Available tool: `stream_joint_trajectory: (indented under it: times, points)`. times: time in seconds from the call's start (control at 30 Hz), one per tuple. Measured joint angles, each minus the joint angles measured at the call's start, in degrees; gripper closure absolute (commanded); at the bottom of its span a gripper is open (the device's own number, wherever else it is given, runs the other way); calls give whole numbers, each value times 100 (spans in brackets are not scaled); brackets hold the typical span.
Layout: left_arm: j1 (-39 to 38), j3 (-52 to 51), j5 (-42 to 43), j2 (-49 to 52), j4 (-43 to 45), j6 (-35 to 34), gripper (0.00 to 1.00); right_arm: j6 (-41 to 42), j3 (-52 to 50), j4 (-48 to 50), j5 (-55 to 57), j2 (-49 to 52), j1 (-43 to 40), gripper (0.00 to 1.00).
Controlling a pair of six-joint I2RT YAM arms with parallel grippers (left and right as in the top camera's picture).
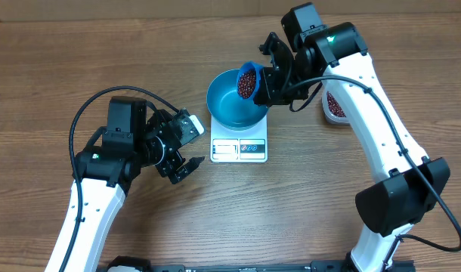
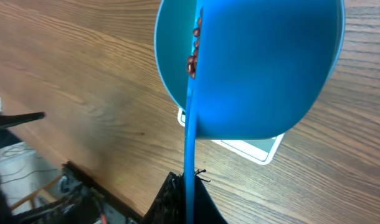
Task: Scoop item into bowl and weigh 150g on scale
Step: 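Tilt the scoop with the right gripper to pour beans into the bowl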
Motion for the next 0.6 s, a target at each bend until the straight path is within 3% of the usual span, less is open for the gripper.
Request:
stream_joint_trajectory:
  times: [0.6]
  points:
    - [0,0,0,0,-2,0,0,446,0,107,1113,0,457,96]
